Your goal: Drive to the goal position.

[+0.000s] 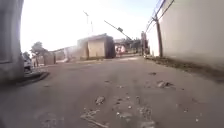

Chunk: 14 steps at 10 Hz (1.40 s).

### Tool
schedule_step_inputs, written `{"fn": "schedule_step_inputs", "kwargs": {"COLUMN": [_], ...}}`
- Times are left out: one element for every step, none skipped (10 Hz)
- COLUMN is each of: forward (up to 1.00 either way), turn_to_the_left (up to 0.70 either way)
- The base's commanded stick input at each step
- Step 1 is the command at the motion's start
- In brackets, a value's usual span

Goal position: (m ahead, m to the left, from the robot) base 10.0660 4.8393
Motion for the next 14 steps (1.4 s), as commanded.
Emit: {"fn": "schedule_step_inputs", "kwargs": {"forward": [1.0, 1.0, 1.0, 1.0, 1.0, 1.0, 1.0, 1.0, 1.0, 1.0, 1.0, 1.0, 1.0, 1.0], "turn_to_the_left": [0.0, 0.0, 0.0, 0.0, 0.0, 0.23, 0.05, 0.0, 0.0, 0.0, 0.0, 0.0, 0.0, 0.0]}}
